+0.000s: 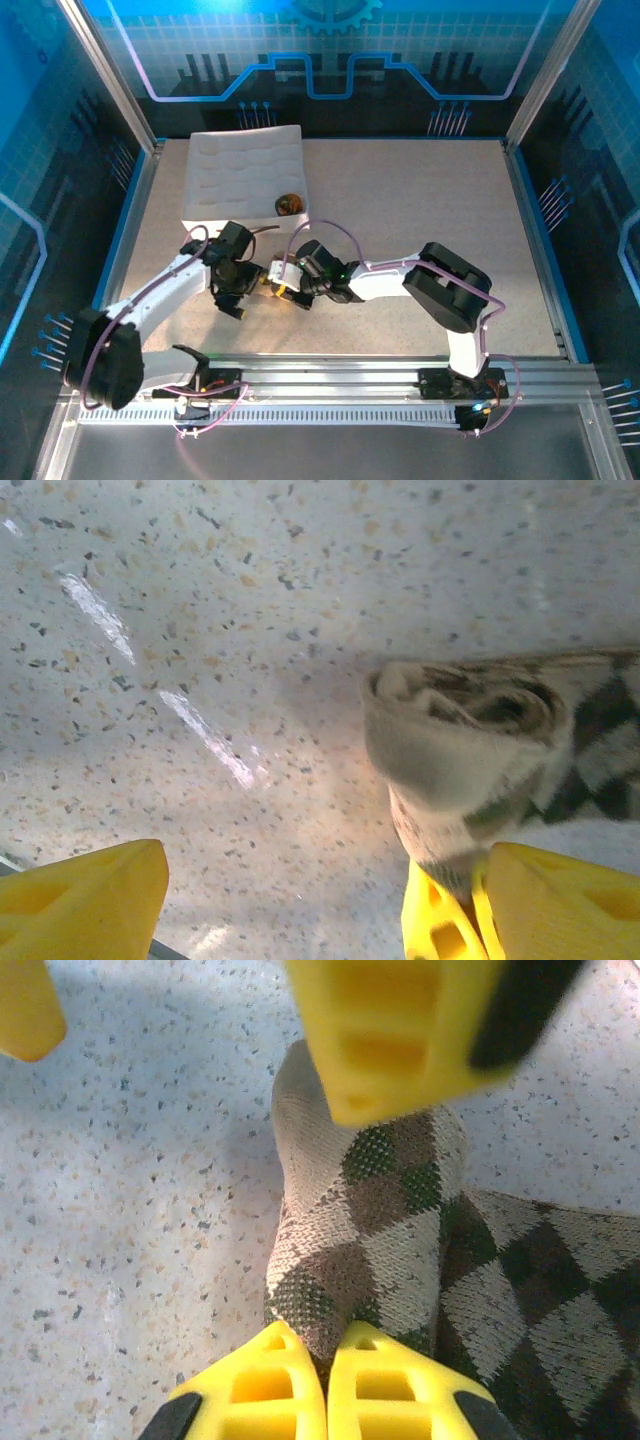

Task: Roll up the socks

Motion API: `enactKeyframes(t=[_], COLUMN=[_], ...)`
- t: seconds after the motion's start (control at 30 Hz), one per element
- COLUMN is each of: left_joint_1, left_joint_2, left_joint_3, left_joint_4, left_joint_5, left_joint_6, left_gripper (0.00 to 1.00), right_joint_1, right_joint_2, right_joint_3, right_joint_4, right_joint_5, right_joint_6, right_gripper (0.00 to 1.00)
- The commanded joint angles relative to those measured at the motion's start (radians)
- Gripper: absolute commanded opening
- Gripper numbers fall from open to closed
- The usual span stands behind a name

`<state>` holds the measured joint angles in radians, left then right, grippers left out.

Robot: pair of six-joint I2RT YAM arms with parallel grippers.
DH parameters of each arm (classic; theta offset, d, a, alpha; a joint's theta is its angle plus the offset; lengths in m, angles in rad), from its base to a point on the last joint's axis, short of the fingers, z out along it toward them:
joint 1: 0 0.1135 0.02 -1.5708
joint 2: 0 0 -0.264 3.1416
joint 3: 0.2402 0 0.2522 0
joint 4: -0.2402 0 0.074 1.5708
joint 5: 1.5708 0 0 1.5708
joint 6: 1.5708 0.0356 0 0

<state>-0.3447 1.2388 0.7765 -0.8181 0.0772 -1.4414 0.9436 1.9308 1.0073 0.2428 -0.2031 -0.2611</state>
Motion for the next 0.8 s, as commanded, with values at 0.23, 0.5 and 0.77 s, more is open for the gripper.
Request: enactKeyframes(t=[0.23, 0.5, 0.77], left_joint_1=[0.012, 0.004, -0.008], left_joint_2=[-0.01, 0.146, 0.314], left_joint_3=[-0.076, -0.06, -0.019], left_joint_4=[0.262, 0.373, 0.269], left_joint_5=[0.034, 0.03, -0.013], left_joint_6=[0.07, 0.102, 0.095], left_gripper=[0.74, 0.73, 0.48], right_joint_1=[-0.13, -0.187, -0.197], right_joint_2=[0.172, 0.257, 0.25], right_joint_3=[0.073, 0.168, 0.182], right_joint_4=[-0.303, -0.403, -0.401], right_joint_5=[-0.253, -0.38, -0.412], right_joint_6=[0.248, 0.358, 0.403], right_gripper=[0.0, 0.0, 0.0])
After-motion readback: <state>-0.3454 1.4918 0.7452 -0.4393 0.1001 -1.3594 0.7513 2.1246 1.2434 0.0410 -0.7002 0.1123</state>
